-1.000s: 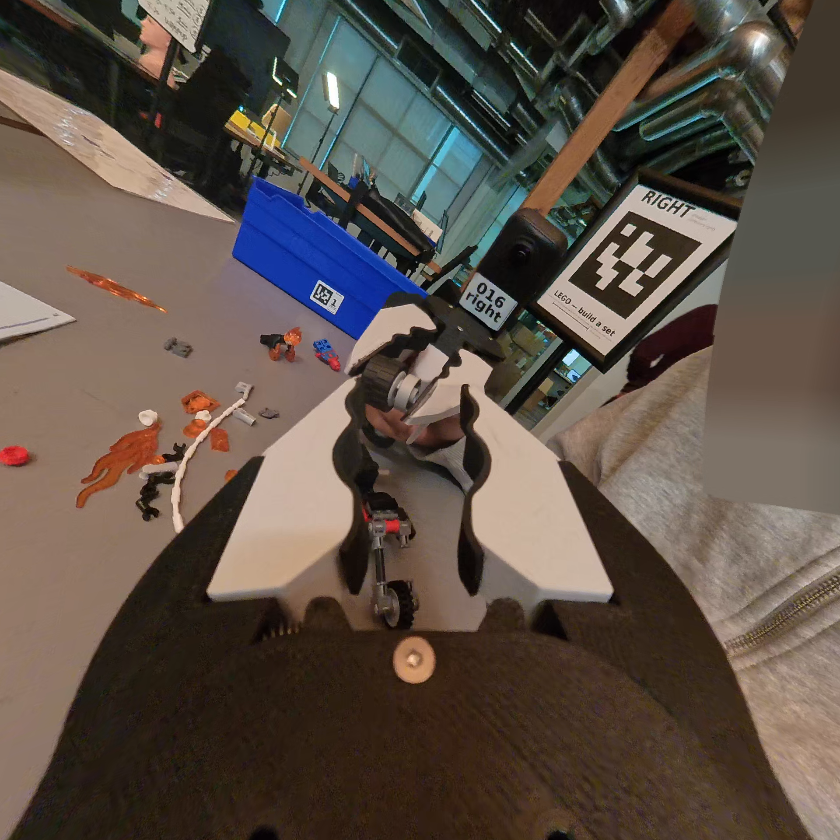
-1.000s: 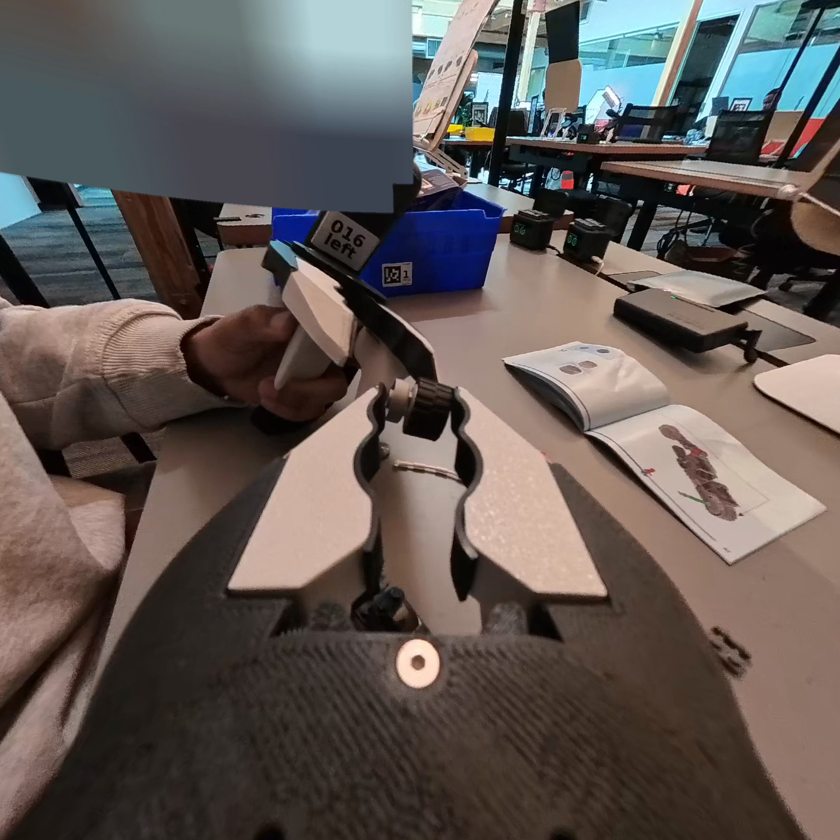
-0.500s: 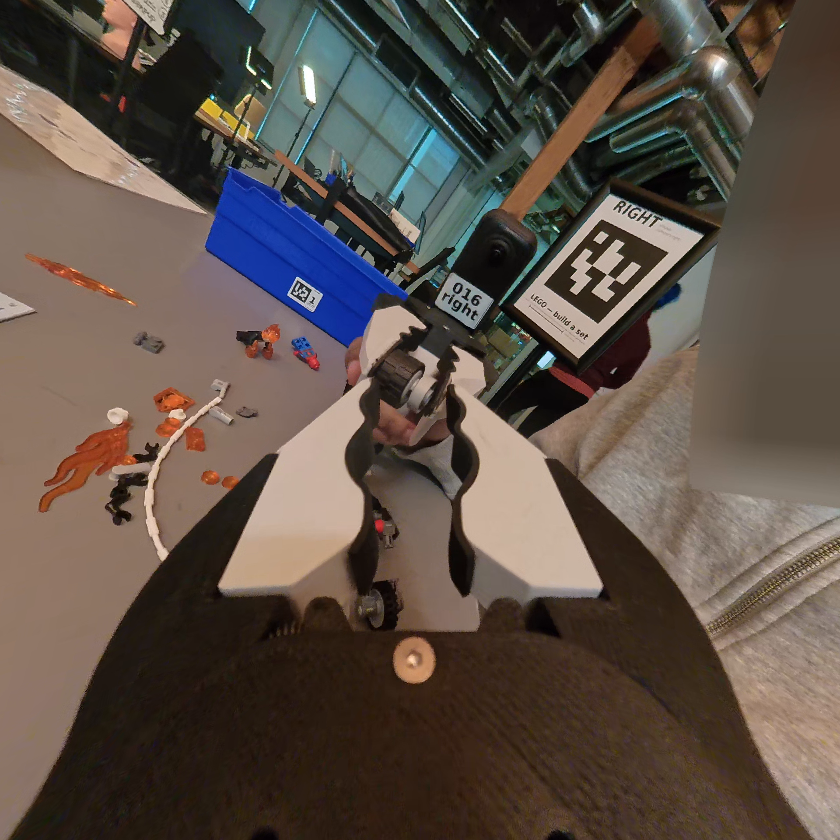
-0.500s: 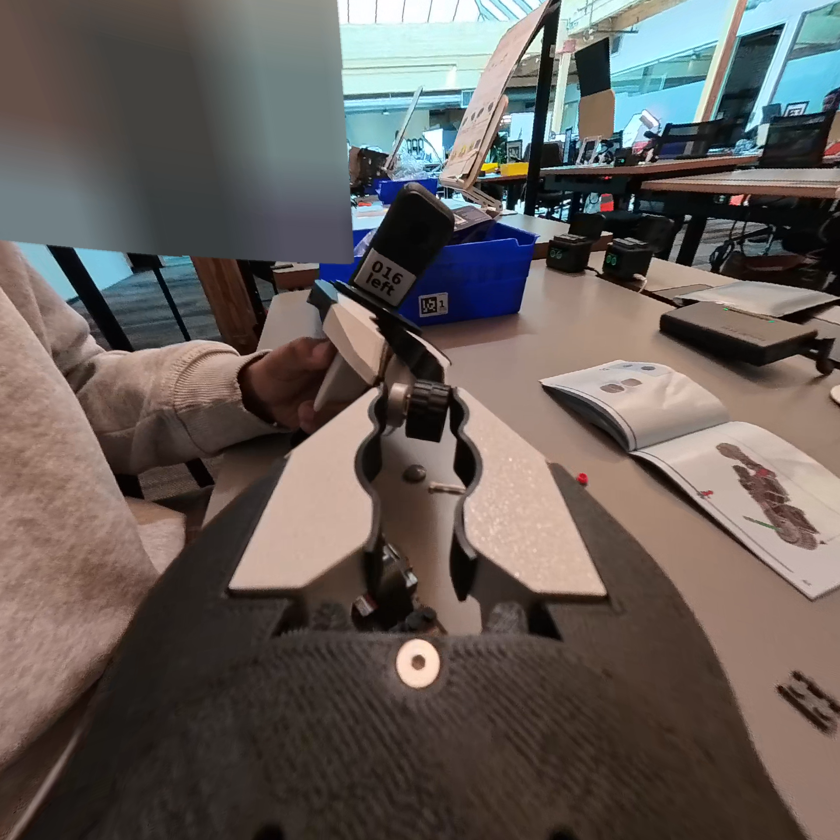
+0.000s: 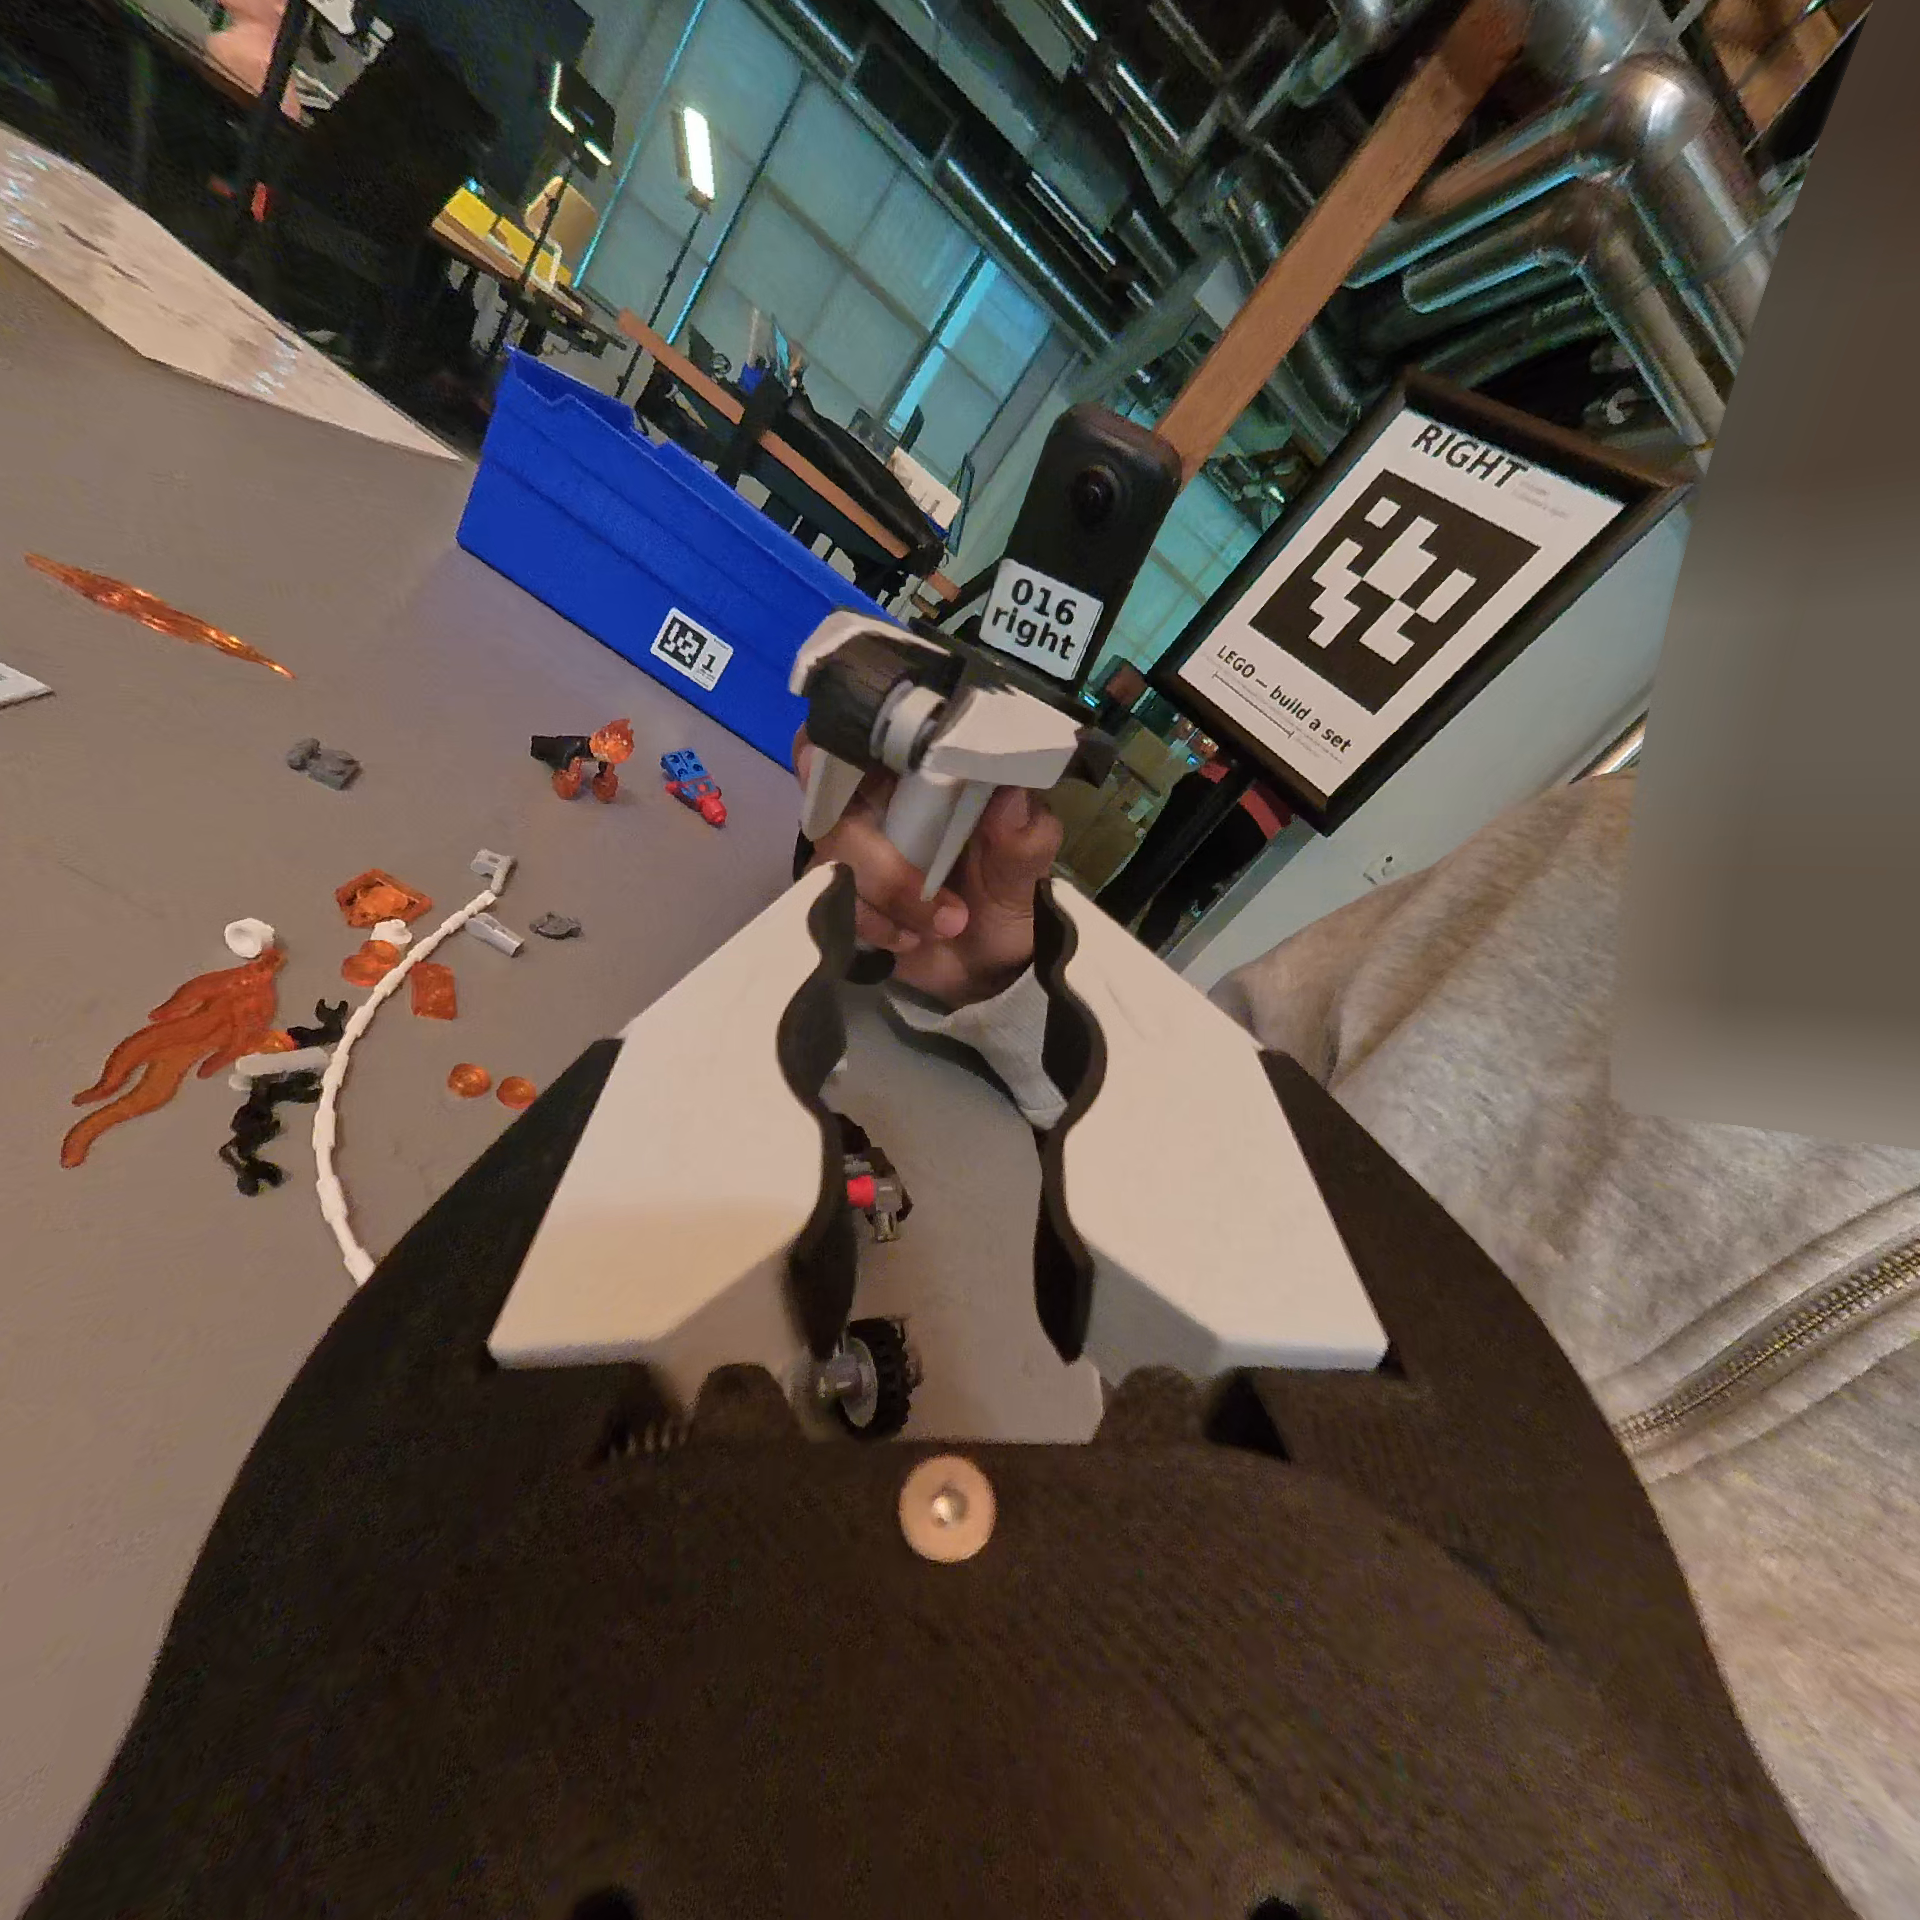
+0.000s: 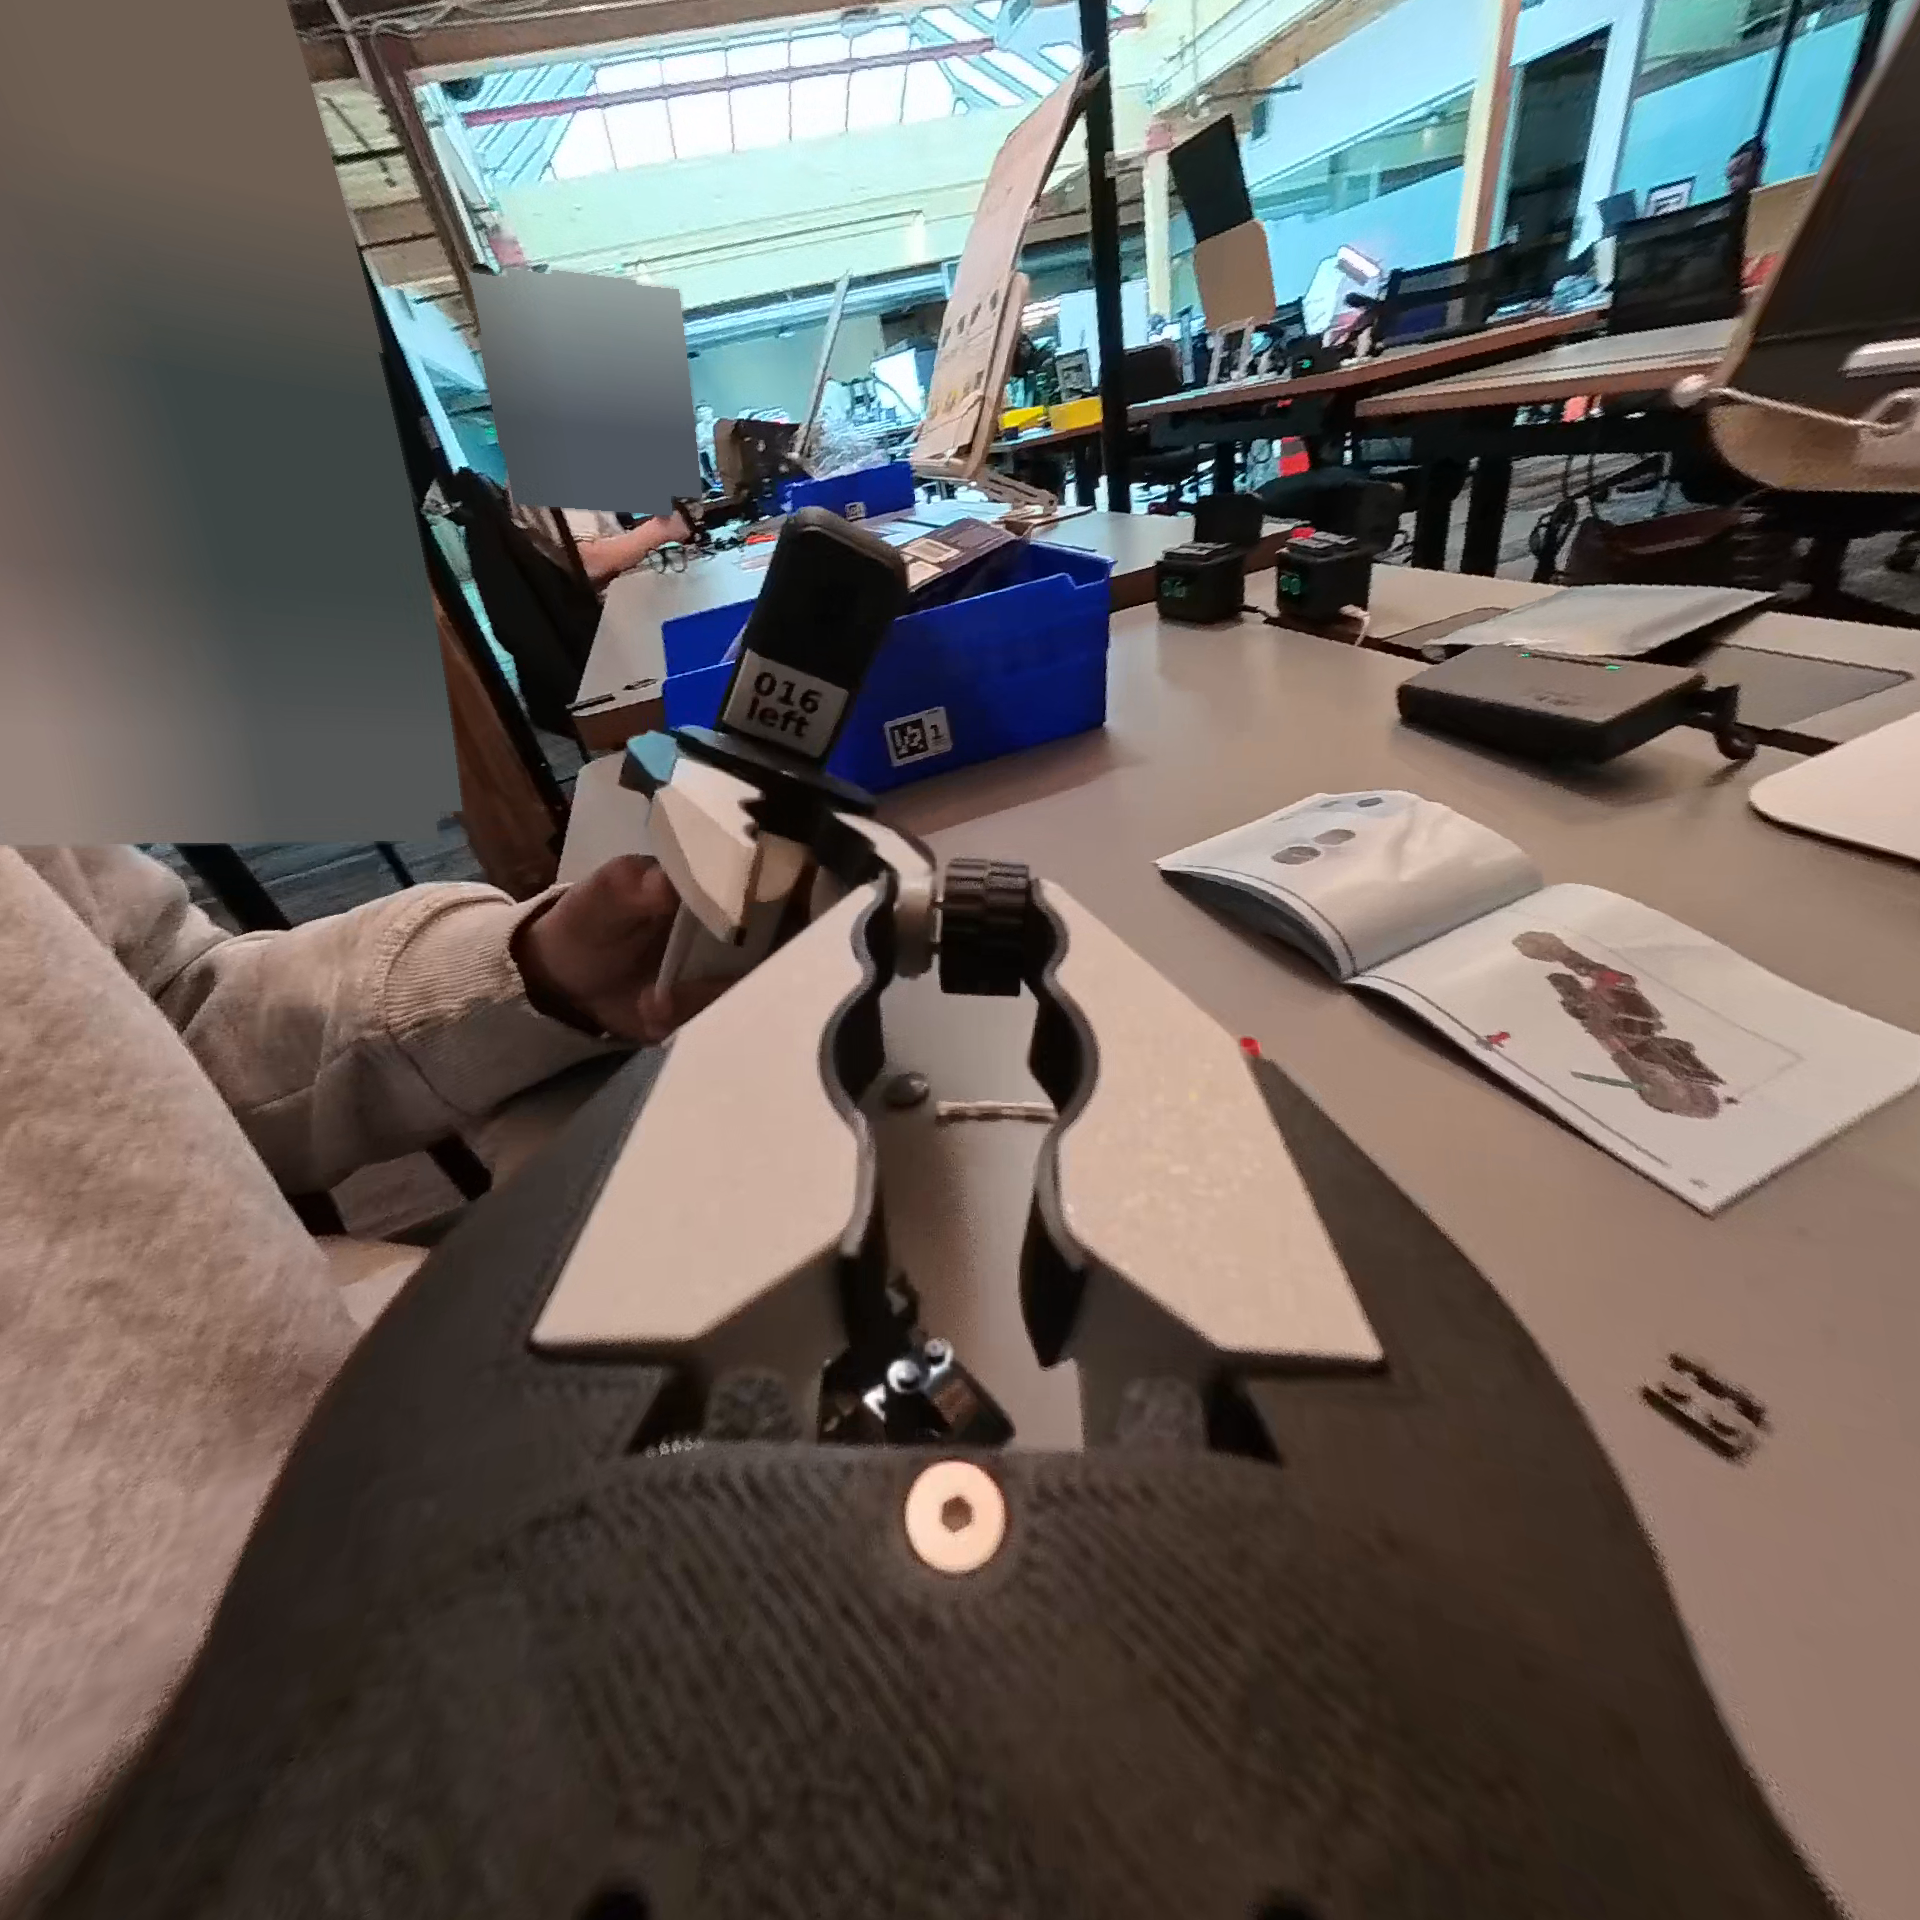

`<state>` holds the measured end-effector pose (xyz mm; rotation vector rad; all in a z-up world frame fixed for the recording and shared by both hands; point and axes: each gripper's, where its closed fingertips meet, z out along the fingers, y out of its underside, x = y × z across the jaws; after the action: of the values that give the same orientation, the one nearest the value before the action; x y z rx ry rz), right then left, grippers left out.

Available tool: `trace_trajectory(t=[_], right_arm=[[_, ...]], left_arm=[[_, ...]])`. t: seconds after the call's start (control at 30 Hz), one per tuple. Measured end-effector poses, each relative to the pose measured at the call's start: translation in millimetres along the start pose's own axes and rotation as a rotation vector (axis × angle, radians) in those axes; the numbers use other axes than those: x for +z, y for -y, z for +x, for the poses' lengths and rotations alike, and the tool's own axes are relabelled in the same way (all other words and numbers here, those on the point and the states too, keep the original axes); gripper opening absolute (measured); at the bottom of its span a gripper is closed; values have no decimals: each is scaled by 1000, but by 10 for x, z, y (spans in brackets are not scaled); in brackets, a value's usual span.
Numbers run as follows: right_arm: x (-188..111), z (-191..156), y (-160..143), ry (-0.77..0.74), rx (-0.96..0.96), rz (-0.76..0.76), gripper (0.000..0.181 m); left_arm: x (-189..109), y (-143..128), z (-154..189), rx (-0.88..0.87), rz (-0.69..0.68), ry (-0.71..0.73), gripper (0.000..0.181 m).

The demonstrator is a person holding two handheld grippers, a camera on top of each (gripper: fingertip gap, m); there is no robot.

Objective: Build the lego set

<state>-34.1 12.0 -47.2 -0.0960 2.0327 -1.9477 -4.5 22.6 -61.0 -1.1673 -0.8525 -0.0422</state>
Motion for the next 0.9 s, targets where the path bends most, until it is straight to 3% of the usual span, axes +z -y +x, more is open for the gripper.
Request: trace_trajectory(t=[0.23,0.37,0.57,0.7,0.9], right_arm=[[141,-288,-92,133,-51,-39,22],[160,-339,-66,125,-113,13,23],[131,-408,-22,194,-63,40,25],[142,-304,-38,83,-159,26,0],[21,-79,107,-44,-159,100,17]], left_arm=[[-13,58,77,18,33,-32,37],[-39,120,147,0,71,-79,38],[-8,71,155,5,46,-77,40],[-7,51,95,-51,39,-69,41],[-53,102,23,-39,68,-22,40]])
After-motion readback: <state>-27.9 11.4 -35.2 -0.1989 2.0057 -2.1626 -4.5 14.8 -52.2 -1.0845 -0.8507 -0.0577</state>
